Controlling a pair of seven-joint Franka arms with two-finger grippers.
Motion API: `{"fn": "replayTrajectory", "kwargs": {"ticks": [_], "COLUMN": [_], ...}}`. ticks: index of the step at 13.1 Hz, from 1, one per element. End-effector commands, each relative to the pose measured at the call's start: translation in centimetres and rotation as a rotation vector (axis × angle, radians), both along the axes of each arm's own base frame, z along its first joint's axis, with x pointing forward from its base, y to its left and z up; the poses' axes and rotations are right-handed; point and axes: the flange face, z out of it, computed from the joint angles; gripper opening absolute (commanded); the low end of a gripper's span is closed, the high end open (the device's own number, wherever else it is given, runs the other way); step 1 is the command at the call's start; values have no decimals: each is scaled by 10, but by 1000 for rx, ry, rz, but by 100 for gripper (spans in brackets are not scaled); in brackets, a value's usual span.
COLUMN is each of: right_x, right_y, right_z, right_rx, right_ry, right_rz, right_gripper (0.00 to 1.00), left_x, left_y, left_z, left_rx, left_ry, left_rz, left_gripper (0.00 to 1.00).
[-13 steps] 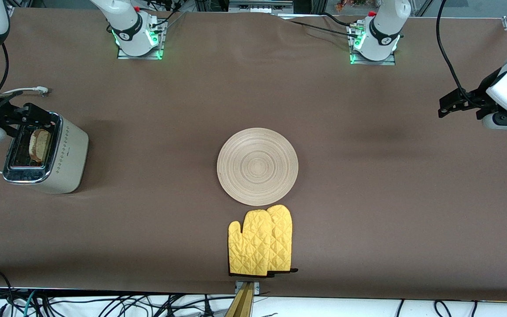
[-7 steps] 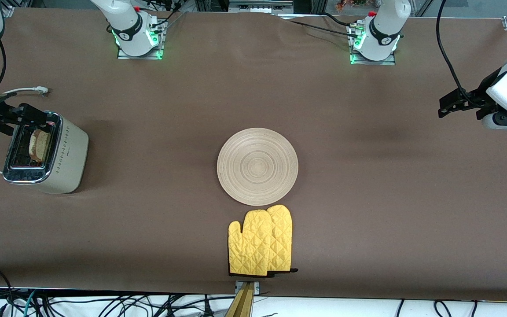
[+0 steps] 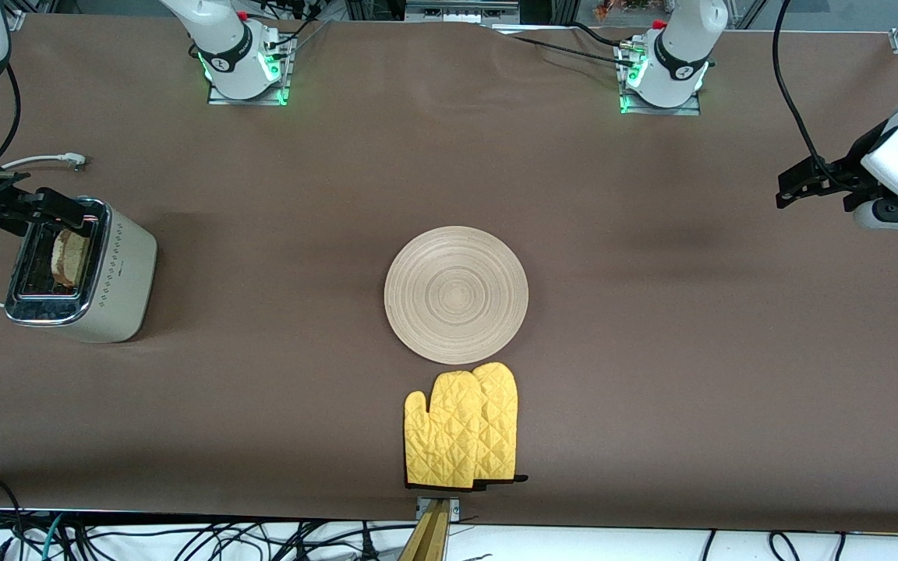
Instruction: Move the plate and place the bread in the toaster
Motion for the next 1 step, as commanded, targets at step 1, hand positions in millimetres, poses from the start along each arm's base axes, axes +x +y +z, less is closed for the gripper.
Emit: {"fn": "replayTrajectory", "kwargs": {"ticks": [1], "right_x": [4], "right_y": [1], "right_z": [-1], "right_rx": [-14], "right_ry": [4], "right_rz": [-5], "right_gripper": [100], "left_x": [3], "left_y": [1], "left_z": [5], "left_rx": [-1], "left_ry": [-10], "left_rz": [-5], "left_gripper": [100]}}
